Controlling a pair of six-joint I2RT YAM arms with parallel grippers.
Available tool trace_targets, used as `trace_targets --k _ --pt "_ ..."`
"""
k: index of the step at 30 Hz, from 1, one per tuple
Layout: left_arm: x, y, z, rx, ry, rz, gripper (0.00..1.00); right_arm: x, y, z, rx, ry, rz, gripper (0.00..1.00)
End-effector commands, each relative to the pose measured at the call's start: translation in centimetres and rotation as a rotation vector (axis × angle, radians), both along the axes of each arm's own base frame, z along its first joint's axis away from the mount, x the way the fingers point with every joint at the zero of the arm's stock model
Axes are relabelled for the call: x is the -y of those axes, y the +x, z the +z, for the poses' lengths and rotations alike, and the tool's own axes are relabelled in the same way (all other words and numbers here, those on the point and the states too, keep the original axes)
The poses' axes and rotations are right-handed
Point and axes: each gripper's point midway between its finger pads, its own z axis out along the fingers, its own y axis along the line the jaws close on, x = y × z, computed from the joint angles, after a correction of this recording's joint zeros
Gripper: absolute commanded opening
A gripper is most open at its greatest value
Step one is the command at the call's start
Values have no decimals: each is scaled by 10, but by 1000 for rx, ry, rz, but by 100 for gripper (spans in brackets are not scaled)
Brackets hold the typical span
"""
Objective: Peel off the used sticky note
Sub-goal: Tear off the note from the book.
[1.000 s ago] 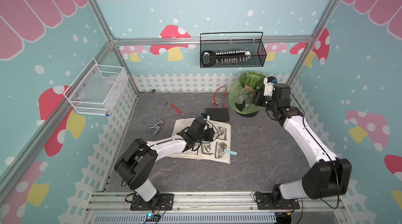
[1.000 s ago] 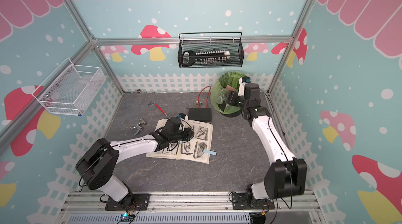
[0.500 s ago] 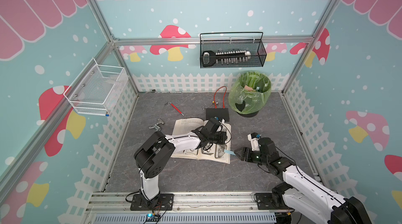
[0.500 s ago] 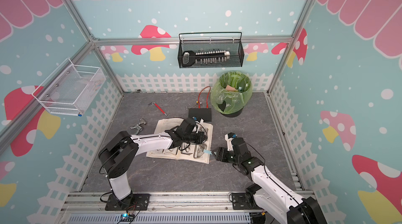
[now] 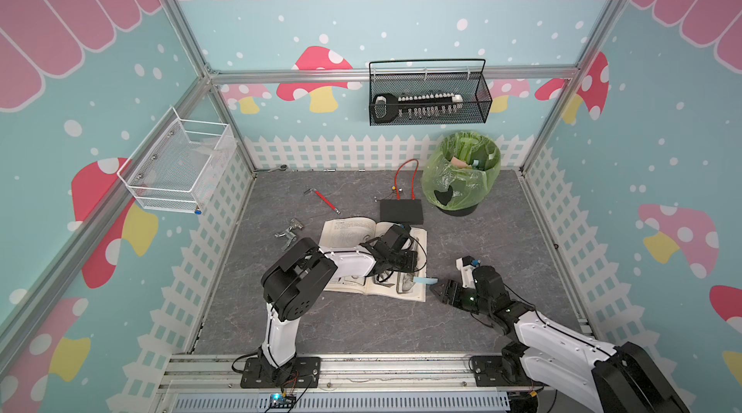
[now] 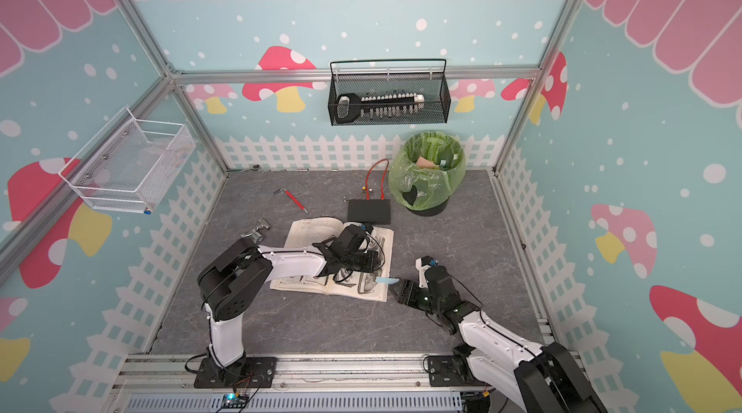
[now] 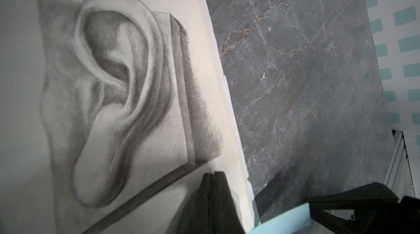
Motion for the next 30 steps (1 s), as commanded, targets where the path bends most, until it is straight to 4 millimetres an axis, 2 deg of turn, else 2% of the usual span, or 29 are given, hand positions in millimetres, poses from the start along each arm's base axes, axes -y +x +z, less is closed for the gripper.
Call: trace_targets --k 1,4,10,18,21,26,30 --pt "-2 -4 -16 -25 40 -9 0 3 1 -12 -22 -17 -25 72" --pt "-3 -5 -19 -28 47 -10 0 2 4 -18 -30 -22 -32 66" --pt "-4 -6 -23 -34 55 -8 0 -1 12 -28 -44 -35 -41 47" --pt "-6 -7 -25 -34 60 -6 0 -6 26 -32 -42 -55 -47 37" --pt "-6 -7 -25 -32 62 -8 0 -9 30 -30 -37 -52 -45 28" --pt "-8 -7 -29 -34 72 -4 0 -10 32 -27 -29 -47 -46 1" --pt "-7 -6 -31 -36 75 -4 0 -15 33 -12 4 -13 -40 0"
